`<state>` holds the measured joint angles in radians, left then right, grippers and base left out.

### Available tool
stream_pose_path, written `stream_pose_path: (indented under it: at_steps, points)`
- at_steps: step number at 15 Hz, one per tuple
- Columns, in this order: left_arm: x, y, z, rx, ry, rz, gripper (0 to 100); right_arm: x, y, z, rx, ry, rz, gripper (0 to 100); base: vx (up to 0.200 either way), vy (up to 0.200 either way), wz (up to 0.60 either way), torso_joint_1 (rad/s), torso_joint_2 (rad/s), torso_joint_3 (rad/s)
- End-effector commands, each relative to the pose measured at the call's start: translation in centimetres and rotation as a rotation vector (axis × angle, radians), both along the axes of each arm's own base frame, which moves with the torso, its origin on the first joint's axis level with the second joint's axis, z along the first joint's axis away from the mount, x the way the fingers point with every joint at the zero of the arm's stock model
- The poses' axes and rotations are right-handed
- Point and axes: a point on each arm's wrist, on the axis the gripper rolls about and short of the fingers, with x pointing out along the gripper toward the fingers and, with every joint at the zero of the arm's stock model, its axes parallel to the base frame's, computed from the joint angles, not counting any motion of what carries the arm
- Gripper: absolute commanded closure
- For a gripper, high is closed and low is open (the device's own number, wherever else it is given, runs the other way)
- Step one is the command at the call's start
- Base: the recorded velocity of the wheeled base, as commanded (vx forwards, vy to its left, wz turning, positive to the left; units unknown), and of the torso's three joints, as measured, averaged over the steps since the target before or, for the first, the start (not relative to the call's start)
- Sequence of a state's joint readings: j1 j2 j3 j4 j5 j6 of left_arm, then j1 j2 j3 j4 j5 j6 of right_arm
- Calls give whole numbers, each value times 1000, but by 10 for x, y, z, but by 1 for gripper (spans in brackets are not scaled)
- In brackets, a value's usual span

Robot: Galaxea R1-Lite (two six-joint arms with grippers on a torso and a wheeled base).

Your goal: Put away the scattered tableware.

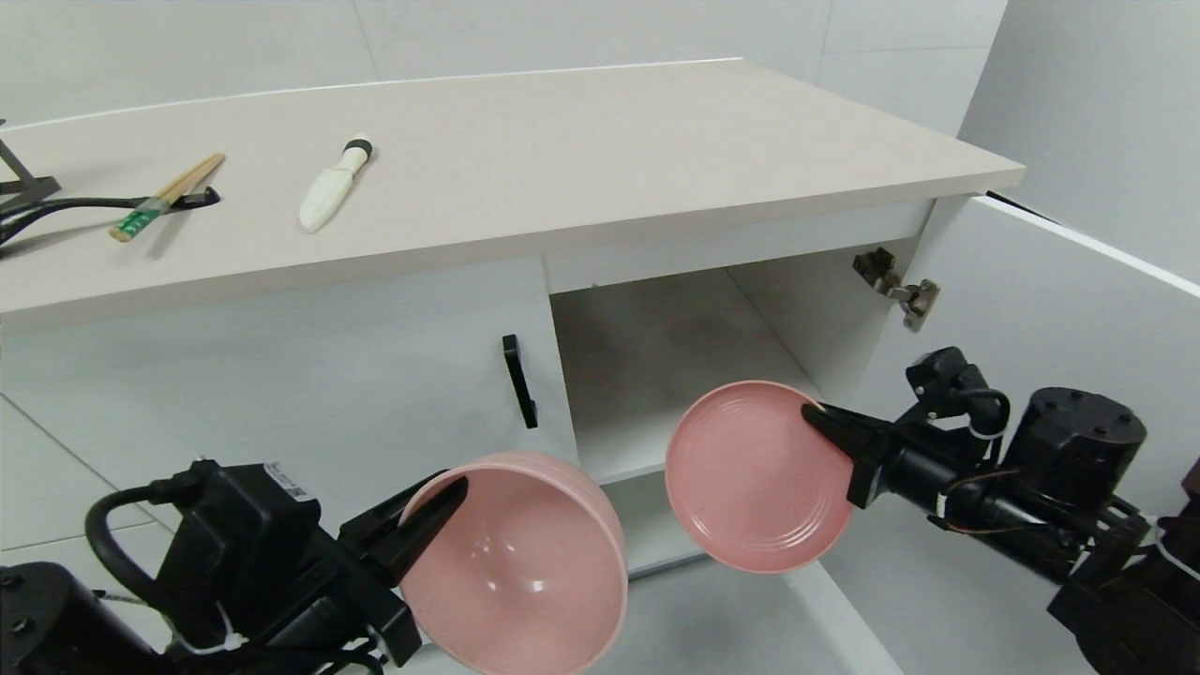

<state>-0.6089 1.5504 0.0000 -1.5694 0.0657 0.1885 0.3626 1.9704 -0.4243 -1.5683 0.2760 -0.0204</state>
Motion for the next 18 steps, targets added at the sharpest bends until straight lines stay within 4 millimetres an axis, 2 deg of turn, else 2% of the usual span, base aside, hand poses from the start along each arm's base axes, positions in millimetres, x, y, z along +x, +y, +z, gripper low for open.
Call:
stream_pose_path:
  at_steps: [1,3,12,16,18]
  points:
    - [1,-1,-1,3,6,0,100,25,4,-20,10,39,-23,100,0,0,0,0,0,0]
    - [1,0,-2,4,7,2,100,35,8,-17,23,10,-30,100,0,0,0,0,0,0]
    - [0,2,2,-24,-3,10,100,72,21,-32,128,39,-33,100,0,0,0,0,0,0]
    - [1,3,2,-52,15,19,100,87,28,-30,249,67,-22,100,0,0,0,0,0,0]
    - [1,3,2,-51,18,19,100,91,29,-36,288,106,-22,100,0,0,0,0,0,0]
